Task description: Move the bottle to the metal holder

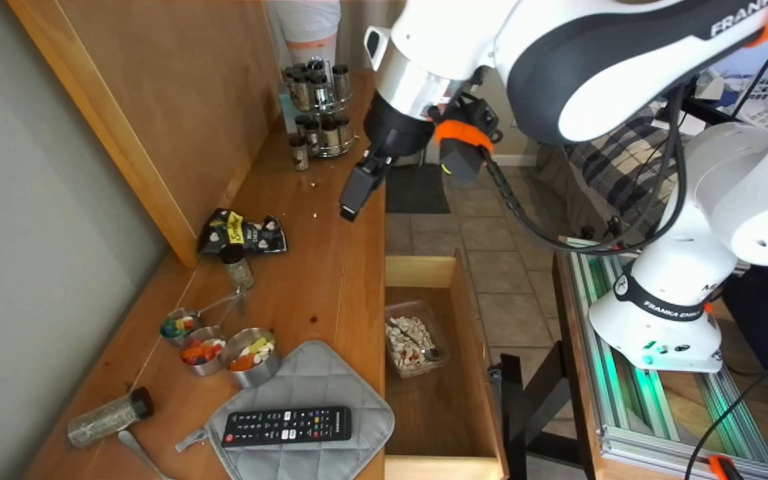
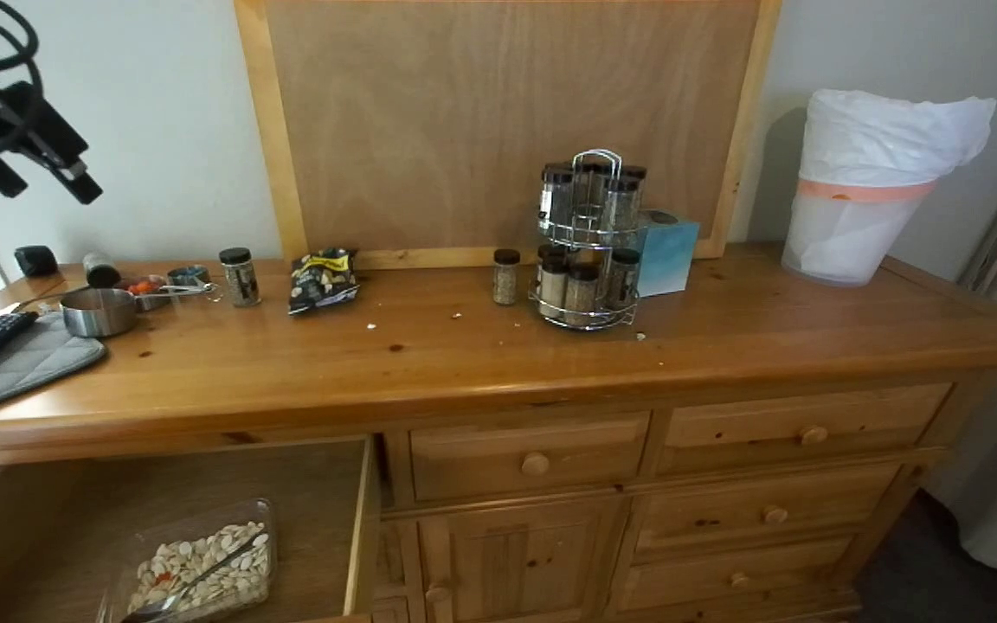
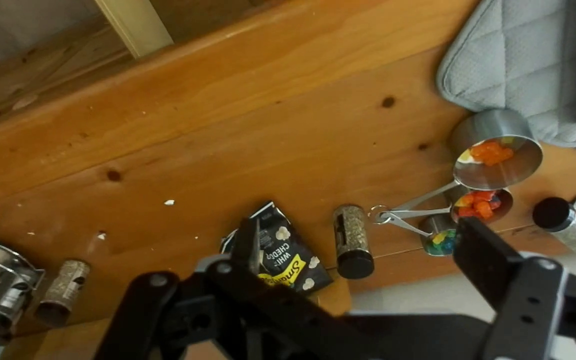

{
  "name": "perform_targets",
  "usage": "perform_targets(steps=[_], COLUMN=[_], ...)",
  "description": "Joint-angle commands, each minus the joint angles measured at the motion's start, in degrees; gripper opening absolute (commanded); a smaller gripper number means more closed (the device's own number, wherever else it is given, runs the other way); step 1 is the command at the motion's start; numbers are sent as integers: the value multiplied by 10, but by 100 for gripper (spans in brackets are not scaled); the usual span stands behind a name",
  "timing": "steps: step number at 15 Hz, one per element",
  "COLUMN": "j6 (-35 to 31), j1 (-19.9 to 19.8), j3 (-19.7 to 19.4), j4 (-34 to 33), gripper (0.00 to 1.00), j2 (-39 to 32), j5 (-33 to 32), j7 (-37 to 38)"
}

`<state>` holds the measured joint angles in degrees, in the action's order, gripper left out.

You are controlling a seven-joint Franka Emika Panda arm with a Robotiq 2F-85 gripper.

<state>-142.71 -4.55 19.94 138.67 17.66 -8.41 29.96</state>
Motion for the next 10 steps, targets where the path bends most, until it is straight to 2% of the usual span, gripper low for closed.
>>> perform_targets(steps=[1,5,7,9,10], j6=[-22,-58,-79,-112,-125], j1=[8,42,68,96,78], j3=[-5,-38,-66,-101,-86], j4=[-96,-149,-168,-188,-199], gripper=[100,100,100,100,100], j2=[-127,-213,-249,-283,-301], j5=[-50,-126,-154,-184,-215], j7=[35,96,124,184,217])
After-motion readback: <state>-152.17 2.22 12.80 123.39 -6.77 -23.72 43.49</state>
